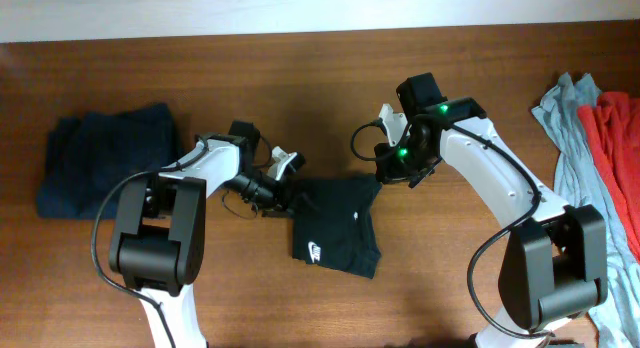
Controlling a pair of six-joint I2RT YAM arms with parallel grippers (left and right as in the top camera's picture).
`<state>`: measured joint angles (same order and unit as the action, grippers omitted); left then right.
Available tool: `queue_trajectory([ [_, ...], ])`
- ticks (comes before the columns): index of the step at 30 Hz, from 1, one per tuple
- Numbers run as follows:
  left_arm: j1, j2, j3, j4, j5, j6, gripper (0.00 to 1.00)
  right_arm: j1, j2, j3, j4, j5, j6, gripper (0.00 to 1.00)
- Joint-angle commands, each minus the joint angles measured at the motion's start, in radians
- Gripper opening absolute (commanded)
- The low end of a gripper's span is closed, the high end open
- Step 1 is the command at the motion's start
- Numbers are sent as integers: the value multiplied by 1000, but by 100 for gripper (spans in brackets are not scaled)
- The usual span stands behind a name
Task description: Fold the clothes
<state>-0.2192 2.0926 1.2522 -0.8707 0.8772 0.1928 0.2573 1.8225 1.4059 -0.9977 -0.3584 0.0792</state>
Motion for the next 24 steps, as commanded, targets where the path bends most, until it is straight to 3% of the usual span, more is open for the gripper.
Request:
queue_trajectory([
  [1,-8,28,-21,-56,-51,18,94,-3,9,-4,-5,-66,-4,10],
  [2,-18,28,-21,-60,-47,6,98,4,9,-4,1,-131,-32,6],
  [7,-29,28,-21,-42,-42,-46,98,56,35,-14,36,-138,61,4],
  [10,-29,28,-21,-39,-34,-46,83,80,79,-28,56,-129,148,4],
  [20,-29,28,-21,-23,-35,-49,81,124,264,-42,83,-183,287,4],
  [22,-29,28,-21,-13,-37,-61,74,124,282,-42,90,-186,297,4],
  [24,-32,28,-23,7,-61,-150,67,124,293,-42,95,-189,297,4],
])
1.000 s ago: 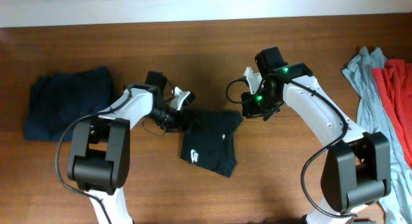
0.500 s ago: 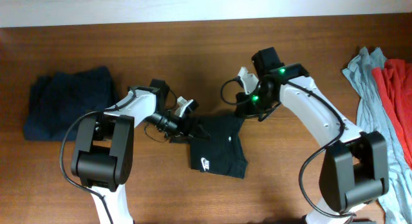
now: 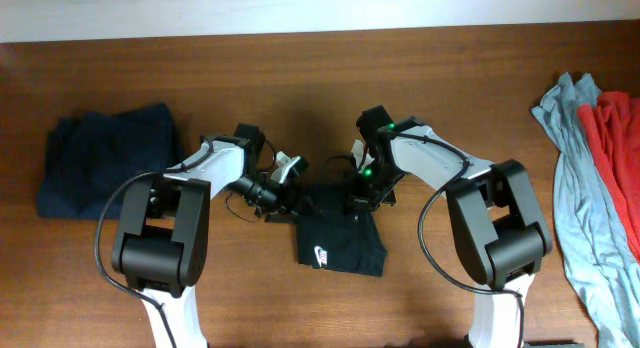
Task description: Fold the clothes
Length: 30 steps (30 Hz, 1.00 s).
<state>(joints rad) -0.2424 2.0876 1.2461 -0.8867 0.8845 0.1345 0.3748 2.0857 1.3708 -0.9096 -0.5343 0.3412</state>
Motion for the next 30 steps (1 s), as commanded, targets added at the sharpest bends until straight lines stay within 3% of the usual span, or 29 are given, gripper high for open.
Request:
queue_trajectory([
  [1,-13,33,-19,38,-97,-165,66,6,32,-8,10,-16,35,4],
  [4,-42,33,-21,97,-173,-334,63,6,35,-9,20,-16,35,4],
  [7,-91,33,-21,165,-175,-407,63,6,35,-9,21,-16,35,4],
  [9,-118,33,-21,180,-187,-447,56,6,35,-9,21,-16,35,4],
  [13,-135,33,-21,172,-216,-490,10,6,35,-9,18,-16,35,4],
  [14,-134,33,-21,169,-216,-490,3,5,35,-9,15,-16,34,4],
  [18,-113,33,-21,147,-216,-488,1,1,35,-8,4,-15,30,4],
  [23,-40,8,-21,95,-216,-393,1,-32,-14,-8,-3,-16,-53,4],
  [26,24,-68,-19,85,-218,-304,0,-72,-121,-7,-5,-4,-80,4],
  [30,102,-141,1,86,-262,-279,0,-120,-246,-2,1,0,-84,4],
])
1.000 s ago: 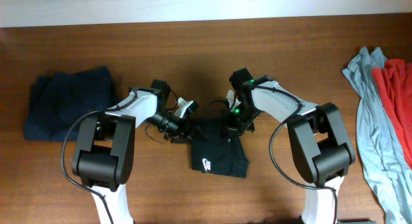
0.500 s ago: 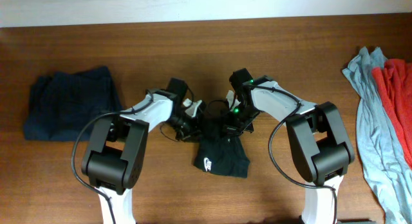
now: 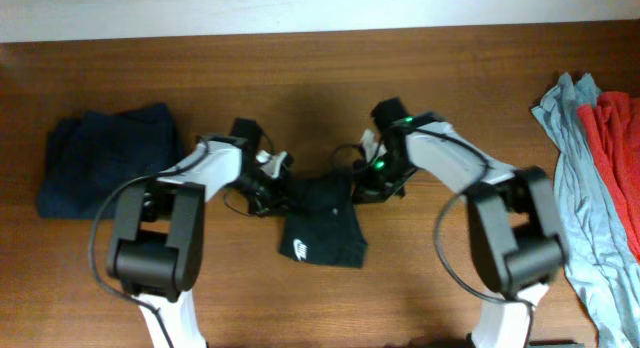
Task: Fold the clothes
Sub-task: 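Place the folded shirt onto the navy stack with the left gripper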
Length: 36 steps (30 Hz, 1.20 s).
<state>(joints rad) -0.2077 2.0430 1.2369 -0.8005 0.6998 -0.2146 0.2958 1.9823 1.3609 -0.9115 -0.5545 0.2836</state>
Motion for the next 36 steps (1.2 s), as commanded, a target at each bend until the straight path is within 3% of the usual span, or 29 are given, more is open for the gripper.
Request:
queue_trajectory([
  [1,87,-108,16,2,-77,84,1,-51,-170,8,3,20,-26,4],
  [7,249,-137,77,84,17,87,0,-69,-272,8,-26,56,-25,4],
  [13,530,-136,147,328,148,-114,0,-67,-277,8,-93,76,-25,4],
  [18,721,-136,153,449,82,-272,0,-67,-277,8,-99,80,-25,4],
  [28,893,-108,153,352,-127,-334,2,-67,-277,8,-103,81,-24,4],
  [31,918,-77,153,321,-133,-334,24,-67,-277,8,-103,80,-25,4],
  [34,945,-59,153,248,-184,-334,57,-67,-277,8,-111,80,-24,4],
  [36,972,-60,153,212,-219,-306,73,-67,-277,8,-122,81,-25,4],
])
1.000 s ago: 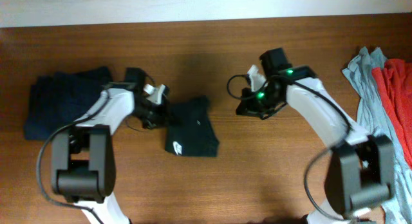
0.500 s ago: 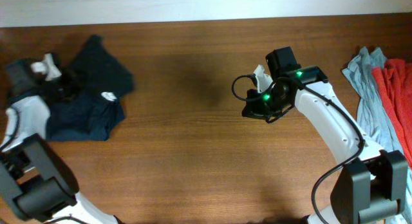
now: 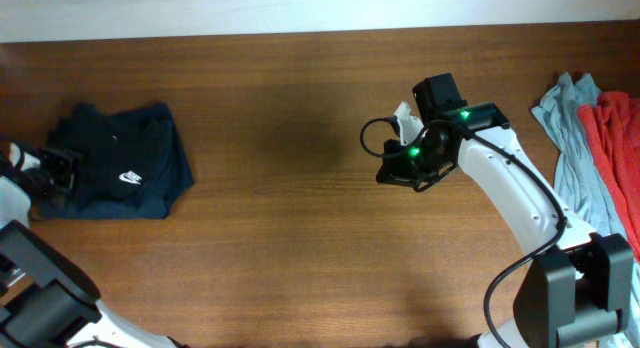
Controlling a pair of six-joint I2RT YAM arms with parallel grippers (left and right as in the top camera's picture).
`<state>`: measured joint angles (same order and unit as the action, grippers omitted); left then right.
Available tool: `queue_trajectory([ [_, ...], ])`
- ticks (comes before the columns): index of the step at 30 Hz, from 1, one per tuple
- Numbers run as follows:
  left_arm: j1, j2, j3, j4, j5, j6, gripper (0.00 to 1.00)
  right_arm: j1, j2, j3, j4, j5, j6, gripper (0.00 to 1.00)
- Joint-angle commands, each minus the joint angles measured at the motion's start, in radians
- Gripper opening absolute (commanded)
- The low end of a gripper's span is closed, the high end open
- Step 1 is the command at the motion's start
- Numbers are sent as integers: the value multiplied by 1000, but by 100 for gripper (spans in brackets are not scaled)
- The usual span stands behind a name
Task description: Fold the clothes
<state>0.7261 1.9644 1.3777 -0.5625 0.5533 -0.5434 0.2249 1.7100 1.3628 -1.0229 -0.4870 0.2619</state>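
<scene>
A folded dark shirt with a white logo lies on top of the dark navy stack at the far left of the table. My left gripper sits at the left edge of that stack, touching the cloth; its fingers are too small and dark to read. My right gripper hovers over bare wood right of centre, away from any cloth, with nothing in it.
A heap of unfolded clothes, a grey-blue garment and a red one, lies at the right edge of the wooden table. The right arm's cable loops beside its wrist.
The dark shirt has gone from the table's centre to the top of the navy stack at far left. My left gripper has moved there with it. My right gripper let go and drew back rightward.
The dark shirt lay at the centre with my left gripper at its top left corner and the right one nearby. Both grippers then held its top edge and the shirt shifted a little left. Now it rests on the left stack.
</scene>
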Motion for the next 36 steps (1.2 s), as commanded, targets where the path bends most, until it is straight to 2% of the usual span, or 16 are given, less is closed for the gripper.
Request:
queue_trajectory([
  [1,60,16,13,-45,-71,56,84,4,-5,6,-14,21,-4,4],
  [3,97,10,13,-82,-49,100,99,4,-5,6,-9,39,-16,9],
  [6,140,-16,13,-150,-16,197,99,3,-5,6,14,53,-27,28],
  [8,160,-47,13,-211,-15,249,99,2,-10,6,46,54,-27,35],
  [10,163,-87,13,-246,2,263,99,0,-21,10,84,54,-27,39],
  [13,153,-182,13,-293,60,344,99,-18,-50,30,127,53,-26,43],
  [14,135,-260,13,-322,52,417,99,-40,-79,51,146,53,-26,45],
  [16,103,-346,13,-341,40,470,99,-67,-109,75,154,54,-27,47],
  [21,-41,-558,13,-380,-2,596,99,-150,-184,114,158,54,-49,48],
  [24,-195,-678,13,-418,-5,721,99,-210,-240,115,156,53,-65,49],
  [26,-307,-728,13,-444,-59,755,99,-246,-270,115,149,53,-83,50],
  [31,-568,-775,13,-531,-246,788,99,-316,-318,115,128,53,-82,70],
  [32,-606,-774,13,-546,-272,784,99,-321,-319,115,121,54,-82,99],
  [36,-718,-758,13,-599,-379,780,99,-324,-316,115,72,54,-82,99],
])
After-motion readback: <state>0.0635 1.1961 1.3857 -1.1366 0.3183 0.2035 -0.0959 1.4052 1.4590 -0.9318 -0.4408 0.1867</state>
